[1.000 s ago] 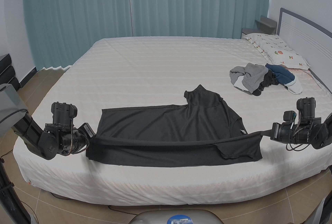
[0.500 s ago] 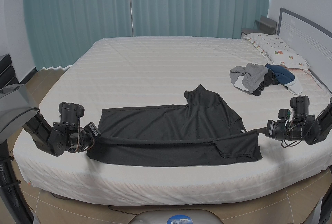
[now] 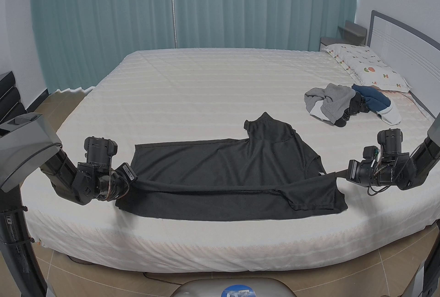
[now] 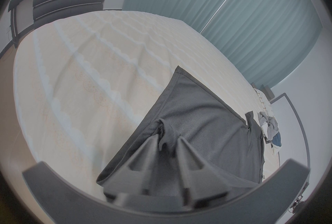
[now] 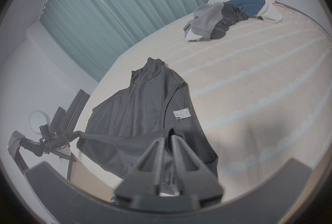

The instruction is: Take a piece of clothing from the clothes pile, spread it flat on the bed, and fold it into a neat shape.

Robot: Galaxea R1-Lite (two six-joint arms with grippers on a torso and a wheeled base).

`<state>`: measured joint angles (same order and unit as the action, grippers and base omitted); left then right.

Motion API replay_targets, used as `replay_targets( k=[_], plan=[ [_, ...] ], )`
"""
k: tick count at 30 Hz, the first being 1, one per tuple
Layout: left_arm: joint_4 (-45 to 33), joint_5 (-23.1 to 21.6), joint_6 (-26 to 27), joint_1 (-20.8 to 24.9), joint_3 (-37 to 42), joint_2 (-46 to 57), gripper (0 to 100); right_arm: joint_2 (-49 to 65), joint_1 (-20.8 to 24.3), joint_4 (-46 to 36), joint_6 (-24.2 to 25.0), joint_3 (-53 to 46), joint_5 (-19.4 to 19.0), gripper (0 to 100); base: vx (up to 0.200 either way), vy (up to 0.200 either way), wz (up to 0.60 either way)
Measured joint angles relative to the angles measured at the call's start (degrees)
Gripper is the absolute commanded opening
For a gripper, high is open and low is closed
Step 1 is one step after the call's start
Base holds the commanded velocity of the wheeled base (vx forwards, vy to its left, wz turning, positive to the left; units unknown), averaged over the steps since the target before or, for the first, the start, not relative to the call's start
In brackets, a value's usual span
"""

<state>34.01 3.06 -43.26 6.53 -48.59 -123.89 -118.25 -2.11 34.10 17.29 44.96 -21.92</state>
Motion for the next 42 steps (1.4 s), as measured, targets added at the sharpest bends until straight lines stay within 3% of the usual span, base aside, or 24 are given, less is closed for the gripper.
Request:
replay_targets(
  k=[8, 13, 22, 25, 34, 42],
  plan=[
    [-0.07, 0.16, -4.06, -0.26, -1.29, -0.55, 100, -0.79, -0.15, 0.66, 1.38, 0.40, 0.00, 100, 0.000, 0.000, 0.00],
    [-0.22, 0.17, -5.01, -1.06, -1.01, 1.21, 100, 0.89, -0.41, 3.97, 7.80, -1.27, -0.06, 100, 0.000, 0.000, 0.00],
    [0.01, -0.79, -8.35, -2.68, 4.17, 7.77, 100, 7.36, -1.48, 7.23, 13.09, -11.47, -2.11, 100, 0.000, 0.000, 0.00],
    [-0.07, -1.67, -11.42, -2.73, 6.18, 10.03, 100, 9.16, -2.44, 11.50, 16.65, -15.30, -4.00, 100, 0.000, 0.000, 0.00],
    [-0.43, -3.13, -13.75, -0.98, 10.39, 13.06, 100, 9.51, -3.16, 24.17, 28.64, -21.42, -5.85, 100, 0.000, -0.178, 0.00],
    [0.06, -3.22, -13.91, -0.41, 11.45, 13.09, 100, 7.52, -2.33, 24.88, 29.29, -22.53, -6.07, 100, 0.000, -0.025, 0.00]
  ],
)
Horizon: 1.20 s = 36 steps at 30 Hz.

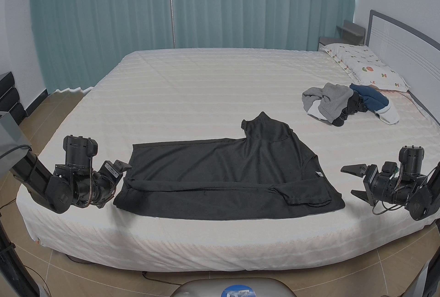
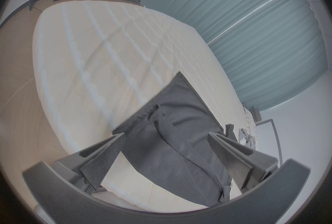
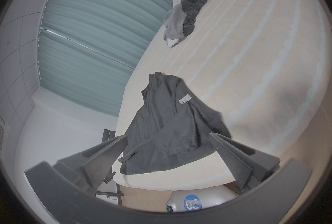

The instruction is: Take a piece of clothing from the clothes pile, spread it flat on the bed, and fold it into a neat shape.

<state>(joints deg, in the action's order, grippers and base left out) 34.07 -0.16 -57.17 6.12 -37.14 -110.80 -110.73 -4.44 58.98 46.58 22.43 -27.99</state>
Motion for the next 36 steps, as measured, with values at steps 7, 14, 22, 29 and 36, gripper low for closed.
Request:
replay_targets(
  k=[7, 14, 22, 29, 36],
  plan=[
    [0.09, 0.16, -1.26, 0.68, 0.21, 0.16, 100, -0.46, 0.30, -0.02, 0.00, -0.27, -0.22, 100, 0.000, 0.000, 0.00],
    [0.09, -0.02, -1.91, 1.29, 0.62, 0.83, 100, -0.62, 0.67, -0.09, 0.00, -0.41, -0.22, 100, 0.171, 0.000, 0.00],
    [0.13, -1.65, -1.40, 1.32, 0.63, 0.99, 100, -0.73, 0.83, -0.05, -0.07, -0.68, -0.20, 100, 0.000, 0.000, 0.00],
    [-0.41, -5.19, -1.26, 1.34, 0.62, -0.34, 100, -0.96, 1.11, -0.09, -0.11, -0.79, -0.22, 100, 0.000, 0.000, 0.00],
    [-0.49, -8.57, -0.93, 1.68, -0.04, -2.51, 100, -1.37, 1.27, -0.05, -0.22, -0.80, -0.20, 100, 0.000, 0.000, 0.00]
  ],
)
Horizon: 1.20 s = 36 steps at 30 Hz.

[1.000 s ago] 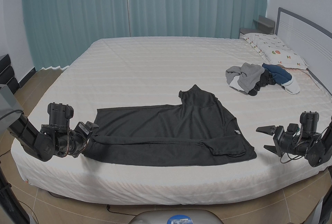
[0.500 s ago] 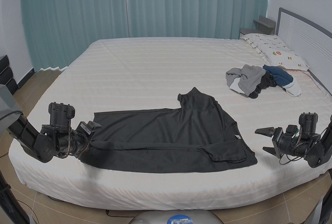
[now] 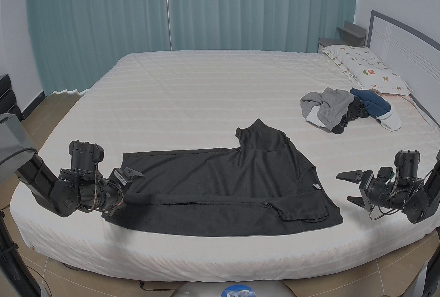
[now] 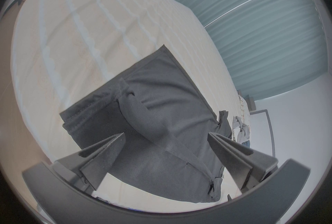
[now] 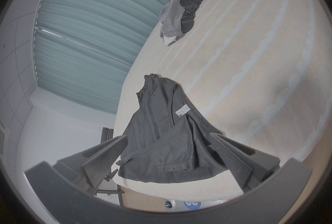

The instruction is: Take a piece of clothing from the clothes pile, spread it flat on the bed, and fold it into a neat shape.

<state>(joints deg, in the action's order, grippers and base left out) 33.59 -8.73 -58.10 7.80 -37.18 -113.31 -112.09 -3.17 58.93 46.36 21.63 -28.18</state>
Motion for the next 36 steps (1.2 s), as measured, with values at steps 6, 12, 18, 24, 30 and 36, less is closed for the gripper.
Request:
replay_targets(
  k=[6, 12, 18, 24, 30, 36],
  plan=[
    [-0.41, 0.06, 2.24, 0.22, -3.22, -4.27, 100, -0.26, -0.05, 0.09, -0.07, 0.01, 0.02, 100, 0.000, 0.000, 0.00],
    [-0.46, 1.48, 2.82, 0.07, -6.51, -7.52, 100, -0.83, -0.05, 0.18, -0.18, 0.09, 0.07, 100, 0.000, 0.000, 0.00],
    [0.60, 6.88, 1.10, -0.63, -10.14, -10.12, 100, -1.27, -0.05, 0.20, -0.29, 0.09, 0.11, 100, 0.000, 0.000, 0.00],
    [3.96, 8.07, -2.00, -2.46, -12.13, -11.72, 100, -1.79, -0.02, 0.20, -0.38, 0.11, 0.24, 100, 0.000, 0.000, 0.00],
    [5.01, 8.11, -2.35, -4.50, -12.40, -11.96, 100, -2.11, -0.05, 0.20, -0.38, 0.06, 0.27, 100, 0.000, 0.000, 0.00],
    [4.84, 7.97, -2.08, -6.16, -12.15, -11.19, 100, -2.18, -0.07, 0.20, -0.40, 0.01, 0.30, 100, 0.000, 0.000, 0.00]
  ],
)
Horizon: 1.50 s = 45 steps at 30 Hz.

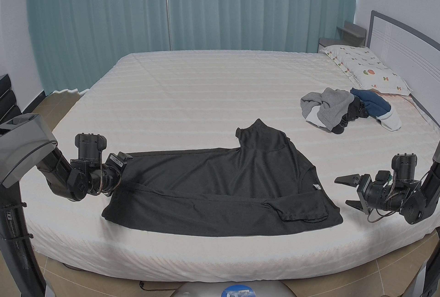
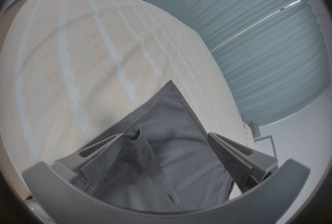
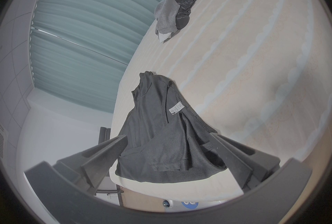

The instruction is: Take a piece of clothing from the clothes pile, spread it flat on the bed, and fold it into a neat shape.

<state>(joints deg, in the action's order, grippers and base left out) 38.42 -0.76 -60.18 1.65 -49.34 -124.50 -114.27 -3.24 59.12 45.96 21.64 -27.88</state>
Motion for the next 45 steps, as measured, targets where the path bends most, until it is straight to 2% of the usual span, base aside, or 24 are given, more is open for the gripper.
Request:
replay_targets(
  k=[3, 7, 15, 20, 33, 34, 45],
  plan=[
    [-0.22, -0.83, 0.74, -1.44, 0.22, 1.24, 100, 0.09, -0.11, 0.00, 0.02, -0.15, 0.07, 100, 0.000, 0.000, 0.00],
    [-0.77, -3.34, 5.19, -3.07, 0.37, 2.67, 100, 0.22, -0.26, 0.00, 0.02, -0.32, 0.07, 100, 0.000, 0.000, 0.00],
    [-4.57, -5.32, 14.26, -2.24, 0.05, 3.39, 100, 0.22, -0.30, 0.00, 0.00, -0.54, 0.33, 100, 0.000, 0.000, 0.00],
    [-4.96, -5.07, 15.71, -0.30, -0.20, 2.21, 100, 0.13, -0.30, 0.00, 0.00, -0.56, 0.43, 100, 0.000, 0.000, 0.00],
    [-5.19, -3.84, 17.47, 0.85, -0.28, -0.35, 100, 0.05, -0.52, 0.10, 0.00, -0.22, 0.40, 100, 0.000, 0.000, 0.00],
    [-5.21, -3.15, 18.22, 0.94, -0.20, -0.39, 0, 0.05, -0.52, 0.10, 0.00, -0.20, 0.43, 100, 0.000, 0.000, 0.00],
    [-5.06, 1.54, 19.25, 1.27, 0.02, -0.50, 0, 0.27, -0.50, 1.67, -0.77, 0.68, 0.76, 100, 0.000, 0.000, 0.00]
  ],
)
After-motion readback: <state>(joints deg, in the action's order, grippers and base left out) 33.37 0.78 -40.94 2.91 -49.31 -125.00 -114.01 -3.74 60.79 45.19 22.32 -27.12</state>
